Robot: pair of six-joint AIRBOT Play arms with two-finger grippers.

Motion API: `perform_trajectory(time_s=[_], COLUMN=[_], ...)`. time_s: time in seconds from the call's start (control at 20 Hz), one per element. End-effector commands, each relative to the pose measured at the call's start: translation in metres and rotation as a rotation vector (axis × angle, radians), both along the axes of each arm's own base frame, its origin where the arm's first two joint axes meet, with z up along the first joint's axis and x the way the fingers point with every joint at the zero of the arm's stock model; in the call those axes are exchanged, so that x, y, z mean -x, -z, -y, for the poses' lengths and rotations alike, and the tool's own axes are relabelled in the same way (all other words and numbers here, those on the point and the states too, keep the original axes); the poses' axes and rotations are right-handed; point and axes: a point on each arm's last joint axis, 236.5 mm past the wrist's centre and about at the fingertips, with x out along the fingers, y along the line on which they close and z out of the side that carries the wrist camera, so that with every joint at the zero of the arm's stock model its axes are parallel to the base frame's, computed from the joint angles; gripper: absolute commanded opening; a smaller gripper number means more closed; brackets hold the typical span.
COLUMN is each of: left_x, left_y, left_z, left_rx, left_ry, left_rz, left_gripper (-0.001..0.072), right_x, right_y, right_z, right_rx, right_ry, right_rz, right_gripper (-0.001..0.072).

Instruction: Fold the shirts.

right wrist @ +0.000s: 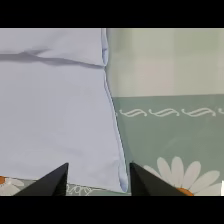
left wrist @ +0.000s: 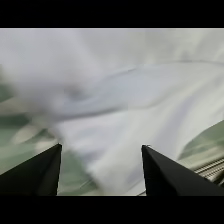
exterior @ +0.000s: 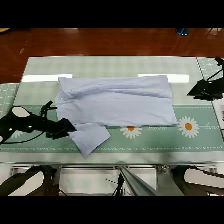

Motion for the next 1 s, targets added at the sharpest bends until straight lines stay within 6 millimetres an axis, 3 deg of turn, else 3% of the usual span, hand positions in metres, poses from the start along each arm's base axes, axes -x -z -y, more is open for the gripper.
perform_trajectory(time_s=[0.0,0.05,0.1,0.15,0.25,0.35,0.45,0.6,0.7,0.95], left_x=[-0.037,-0.036,-0.032,-0.027,-0.016,-0.004,0.004,0.004,0.003,0.000], left_y=[0.014,0.017,0.020,0.023,0.023,0.023,0.023,0.019,0.017,0.009], left_z=[0.002,0.009,0.014,0.017,0.018,0.015,0.014,0.014,0.014,0.016], left_rx=[-0.068,-0.064,-0.063,-0.059,-0.054,-0.059,-0.056,-0.058,-0.058,-0.051], left_ry=[-0.120,-0.110,-0.085,-0.056,-0.009,0.037,0.082,0.093,0.093,0.101], left_rz=[0.122,0.120,0.109,0.094,0.072,0.040,0.026,0.040,0.052,0.068], left_gripper=[0.0392,0.0169,0.0063,0.0032,0.0031,0.0031,0.0031,0.0031,0.0031,0.0031], right_x=[-0.002,-0.001,-0.001,0.000,0.007,0.026,0.050,0.095,0.096,0.089], right_y=[-0.002,-0.003,-0.005,-0.008,-0.007,0.004,0.022,0.061,0.078,0.112], right_z=[-0.006,-0.007,-0.007,-0.006,0.006,0.025,0.027,0.005,-0.016,-0.036], right_rx=[-0.030,-0.032,-0.030,-0.021,0.038,0.087,0.025,-0.074,-0.121,-0.082], right_ry=[0.000,-0.001,-0.002,-0.003,-0.006,0.008,0.059,0.041,0.030,0.058], right_rz=[0.012,0.011,0.015,0.021,0.005,-0.066,-0.140,-0.276,-0.263,-0.230], right_gripper=[0.0478,0.0478,0.0478,0.0478,0.0478,0.0478,0.0479,0.0479,0.0479,0.0479])
